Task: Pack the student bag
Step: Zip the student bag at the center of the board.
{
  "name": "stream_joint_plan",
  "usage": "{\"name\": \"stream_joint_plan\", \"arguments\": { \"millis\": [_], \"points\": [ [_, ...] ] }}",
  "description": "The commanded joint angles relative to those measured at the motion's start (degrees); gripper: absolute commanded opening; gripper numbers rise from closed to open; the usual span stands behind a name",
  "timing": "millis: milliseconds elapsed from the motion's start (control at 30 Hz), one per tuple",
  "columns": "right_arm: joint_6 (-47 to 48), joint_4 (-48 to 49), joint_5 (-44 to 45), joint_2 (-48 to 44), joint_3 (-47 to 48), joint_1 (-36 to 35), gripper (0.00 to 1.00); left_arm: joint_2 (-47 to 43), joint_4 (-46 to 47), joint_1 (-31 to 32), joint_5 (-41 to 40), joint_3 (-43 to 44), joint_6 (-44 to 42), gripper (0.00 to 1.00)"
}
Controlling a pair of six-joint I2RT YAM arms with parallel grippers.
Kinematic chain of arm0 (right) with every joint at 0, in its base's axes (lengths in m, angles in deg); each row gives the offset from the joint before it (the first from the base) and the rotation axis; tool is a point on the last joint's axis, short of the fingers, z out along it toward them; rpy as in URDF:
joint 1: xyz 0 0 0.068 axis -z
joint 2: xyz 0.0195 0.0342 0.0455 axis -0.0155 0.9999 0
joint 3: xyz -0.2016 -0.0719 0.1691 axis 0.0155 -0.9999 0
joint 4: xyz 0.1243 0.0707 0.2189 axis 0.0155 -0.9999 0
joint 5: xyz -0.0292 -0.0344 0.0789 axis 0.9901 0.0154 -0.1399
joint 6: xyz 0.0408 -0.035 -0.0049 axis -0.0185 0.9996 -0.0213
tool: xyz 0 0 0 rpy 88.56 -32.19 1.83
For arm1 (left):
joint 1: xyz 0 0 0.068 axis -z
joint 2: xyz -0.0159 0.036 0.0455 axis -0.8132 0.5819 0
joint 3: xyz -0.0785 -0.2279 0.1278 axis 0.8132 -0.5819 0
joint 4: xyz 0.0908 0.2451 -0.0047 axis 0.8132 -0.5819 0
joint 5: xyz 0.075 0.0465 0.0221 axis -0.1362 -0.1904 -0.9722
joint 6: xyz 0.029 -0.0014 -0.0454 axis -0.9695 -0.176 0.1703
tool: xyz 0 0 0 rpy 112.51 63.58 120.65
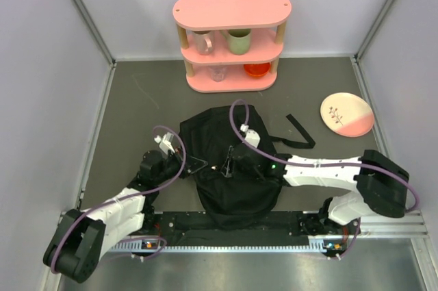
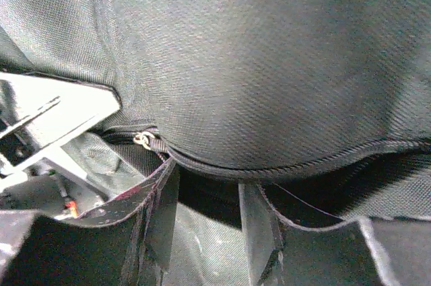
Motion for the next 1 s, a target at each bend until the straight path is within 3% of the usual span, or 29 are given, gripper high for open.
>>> {"name": "stream_joint_plan", "arguments": {
  "millis": [0, 233, 533, 633, 867, 933, 967],
  "points": [
    [-8.1, 9.5, -7.5, -5.2, -6.3, 1.9, 0.44, -2.4, 7.3, 0.2, -0.5, -2.2, -0.2, 0.00],
    [-15.9, 18.9, -9.7, -6.3, -12.1, 2.6, 0.54, -4.0, 6.1, 0.2, -0.8, -2.2, -0.9, 0.00],
    [-24.1, 21.5, -11.9, -0.2, -9.5, 4.7, 0.53, -4.9, 6.6, 0.4, 0.0, -2.2, -1.7, 0.00],
    [-25.8, 19.2, -12.1, 1.6, -7.6, 4.7, 0.47, -5.3, 6.4, 0.6, 0.1, -2.2, -1.9, 0.00],
    [-28.0, 18.7, -11.5, 2.2, -8.2, 4.8, 0.18, -5.5, 6.0, 0.8, -0.2, -2.2, -2.3, 0.00],
    [-27.9, 18.4, -11.0, 2.1, -8.2, 4.9, 0.16, -5.6, 6.0, 0.8, -0.2, -2.2, -2.3, 0.00],
    [-27.7, 18.4, -10.9, 2.2, -8.2, 5.1, 0.07, -5.6, 5.9, 0.8, -0.2, -2.2, -2.3, 0.00]
  ]
}}
